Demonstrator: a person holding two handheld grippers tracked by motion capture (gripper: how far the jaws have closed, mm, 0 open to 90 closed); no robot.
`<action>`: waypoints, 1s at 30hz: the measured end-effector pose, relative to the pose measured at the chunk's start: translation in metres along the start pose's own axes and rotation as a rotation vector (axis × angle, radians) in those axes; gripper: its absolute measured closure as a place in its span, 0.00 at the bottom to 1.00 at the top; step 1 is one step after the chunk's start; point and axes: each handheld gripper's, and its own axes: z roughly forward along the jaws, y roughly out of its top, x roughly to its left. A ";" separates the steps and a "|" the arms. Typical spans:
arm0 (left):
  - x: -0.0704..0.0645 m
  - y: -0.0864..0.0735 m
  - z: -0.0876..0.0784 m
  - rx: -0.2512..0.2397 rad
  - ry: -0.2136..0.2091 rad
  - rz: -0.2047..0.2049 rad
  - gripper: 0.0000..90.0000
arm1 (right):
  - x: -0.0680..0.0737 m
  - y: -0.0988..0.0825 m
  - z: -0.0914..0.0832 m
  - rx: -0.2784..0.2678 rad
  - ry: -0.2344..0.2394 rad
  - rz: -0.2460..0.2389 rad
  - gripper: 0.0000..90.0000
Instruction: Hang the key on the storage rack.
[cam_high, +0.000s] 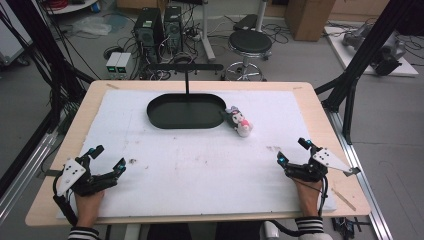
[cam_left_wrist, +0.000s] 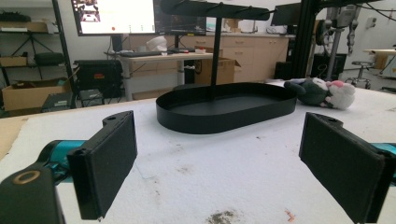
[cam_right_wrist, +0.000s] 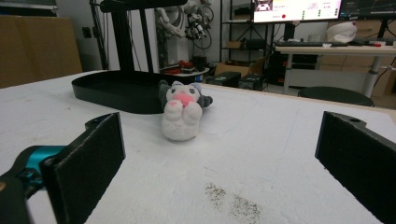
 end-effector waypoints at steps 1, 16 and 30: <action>0.000 0.000 0.000 0.001 0.001 0.000 0.13 | 0.000 0.000 0.000 0.000 0.000 0.000 0.01; 0.000 0.000 0.000 -0.001 0.002 0.001 0.13 | 0.000 0.000 0.000 0.000 -0.004 -0.008 0.00; 0.000 0.000 0.000 0.000 0.001 0.001 0.13 | -0.006 0.006 0.006 0.049 0.021 0.009 0.00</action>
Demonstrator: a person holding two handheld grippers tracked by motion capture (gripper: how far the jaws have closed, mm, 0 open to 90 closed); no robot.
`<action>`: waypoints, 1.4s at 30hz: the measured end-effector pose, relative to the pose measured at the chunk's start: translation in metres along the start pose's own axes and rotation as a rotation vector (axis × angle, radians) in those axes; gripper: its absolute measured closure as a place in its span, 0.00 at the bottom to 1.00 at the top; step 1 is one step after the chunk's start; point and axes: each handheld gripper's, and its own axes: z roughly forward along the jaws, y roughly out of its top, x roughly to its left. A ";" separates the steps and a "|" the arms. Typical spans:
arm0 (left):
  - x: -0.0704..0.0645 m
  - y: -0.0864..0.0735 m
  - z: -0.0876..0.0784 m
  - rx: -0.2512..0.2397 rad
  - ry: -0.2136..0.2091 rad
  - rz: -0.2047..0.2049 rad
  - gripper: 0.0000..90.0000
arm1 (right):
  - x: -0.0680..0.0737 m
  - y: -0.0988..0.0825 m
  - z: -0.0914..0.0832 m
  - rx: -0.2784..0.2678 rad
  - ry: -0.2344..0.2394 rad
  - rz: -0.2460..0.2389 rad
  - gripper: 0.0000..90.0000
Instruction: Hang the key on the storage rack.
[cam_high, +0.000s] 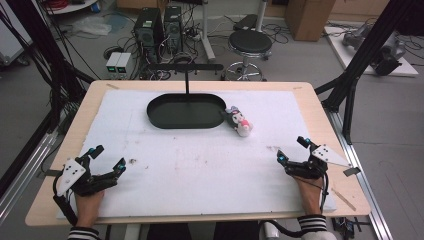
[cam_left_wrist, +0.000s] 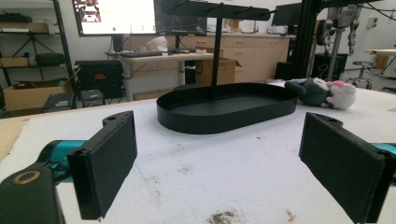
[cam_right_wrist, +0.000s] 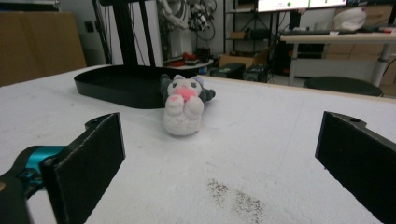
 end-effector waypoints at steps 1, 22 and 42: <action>0.000 0.000 0.000 0.000 0.000 0.000 0.13 | 0.000 0.000 0.000 0.000 0.000 0.000 0.00; 0.001 0.000 0.001 0.006 0.000 0.000 0.13 | -0.010 0.105 0.071 0.229 0.091 -0.079 0.00; 0.000 0.000 0.001 0.005 0.000 -0.003 0.13 | -0.001 0.131 0.146 0.480 0.140 -0.143 0.00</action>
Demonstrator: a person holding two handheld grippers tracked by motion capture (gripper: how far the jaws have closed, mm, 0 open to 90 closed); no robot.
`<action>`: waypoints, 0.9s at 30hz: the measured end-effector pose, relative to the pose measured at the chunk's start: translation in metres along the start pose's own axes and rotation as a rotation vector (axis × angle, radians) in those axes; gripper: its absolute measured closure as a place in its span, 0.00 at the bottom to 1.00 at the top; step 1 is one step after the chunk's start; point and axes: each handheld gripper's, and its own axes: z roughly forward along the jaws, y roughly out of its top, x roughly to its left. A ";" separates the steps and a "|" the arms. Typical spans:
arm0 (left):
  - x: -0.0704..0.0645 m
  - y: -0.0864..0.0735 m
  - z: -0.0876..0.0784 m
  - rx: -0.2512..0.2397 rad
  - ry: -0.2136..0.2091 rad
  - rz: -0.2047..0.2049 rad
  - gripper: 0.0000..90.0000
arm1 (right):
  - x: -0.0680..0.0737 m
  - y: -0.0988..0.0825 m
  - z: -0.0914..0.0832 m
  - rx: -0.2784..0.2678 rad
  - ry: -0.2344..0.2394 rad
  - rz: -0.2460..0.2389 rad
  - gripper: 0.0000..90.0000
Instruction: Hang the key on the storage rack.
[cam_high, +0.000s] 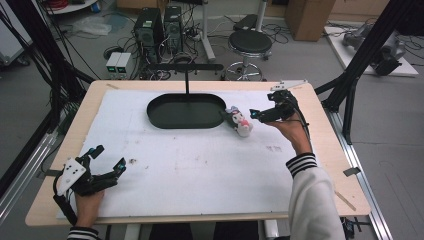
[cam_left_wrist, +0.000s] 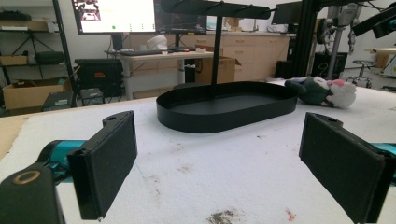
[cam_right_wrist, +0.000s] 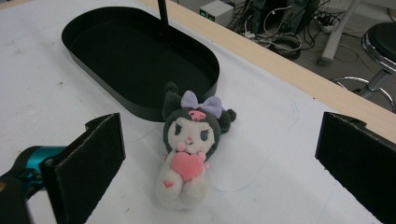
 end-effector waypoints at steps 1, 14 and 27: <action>0.000 0.000 0.000 0.000 0.000 0.000 0.13 | 0.000 0.001 0.002 0.014 0.001 0.006 0.00; 0.000 0.000 0.000 0.000 0.000 0.000 0.13 | 0.005 0.005 0.035 0.182 0.041 -0.016 0.01; 0.000 0.000 0.000 0.000 0.000 0.000 0.13 | 0.008 -0.004 0.061 0.325 0.062 -0.019 0.01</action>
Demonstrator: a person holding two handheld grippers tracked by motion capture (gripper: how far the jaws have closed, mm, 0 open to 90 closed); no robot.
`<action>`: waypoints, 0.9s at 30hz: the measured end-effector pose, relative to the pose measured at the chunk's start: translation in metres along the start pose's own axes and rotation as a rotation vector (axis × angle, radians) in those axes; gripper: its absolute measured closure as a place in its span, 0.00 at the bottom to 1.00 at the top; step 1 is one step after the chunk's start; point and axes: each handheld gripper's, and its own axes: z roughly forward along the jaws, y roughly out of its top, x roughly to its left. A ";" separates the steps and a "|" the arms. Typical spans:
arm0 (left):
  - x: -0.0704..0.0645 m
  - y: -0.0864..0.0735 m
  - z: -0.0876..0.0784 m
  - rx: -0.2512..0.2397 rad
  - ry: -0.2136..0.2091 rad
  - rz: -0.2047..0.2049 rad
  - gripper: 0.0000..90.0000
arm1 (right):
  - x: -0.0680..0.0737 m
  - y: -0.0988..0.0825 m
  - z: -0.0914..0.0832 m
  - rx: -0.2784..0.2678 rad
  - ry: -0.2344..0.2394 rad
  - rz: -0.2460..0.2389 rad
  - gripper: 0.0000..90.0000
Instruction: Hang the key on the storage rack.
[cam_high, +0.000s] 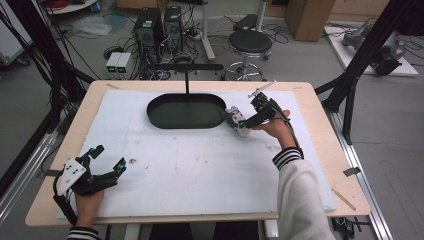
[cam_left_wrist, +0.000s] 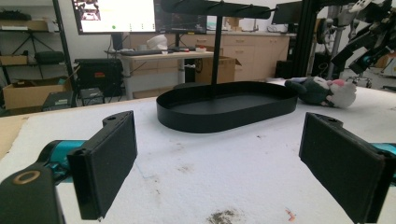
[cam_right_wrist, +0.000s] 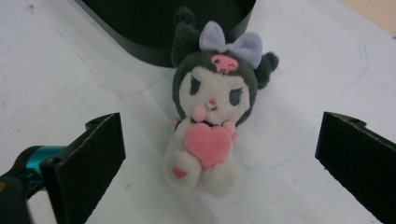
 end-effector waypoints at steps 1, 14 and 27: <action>0.000 0.000 0.000 0.000 0.000 0.000 0.13 | 0.000 0.000 0.002 0.013 -0.002 0.001 0.01; 0.000 0.000 0.000 0.000 0.002 0.001 0.13 | 0.000 -0.002 0.022 0.101 0.006 0.031 0.01; 0.000 0.000 0.000 0.000 0.001 0.002 0.13 | 0.000 -0.004 0.035 0.164 0.031 0.065 0.08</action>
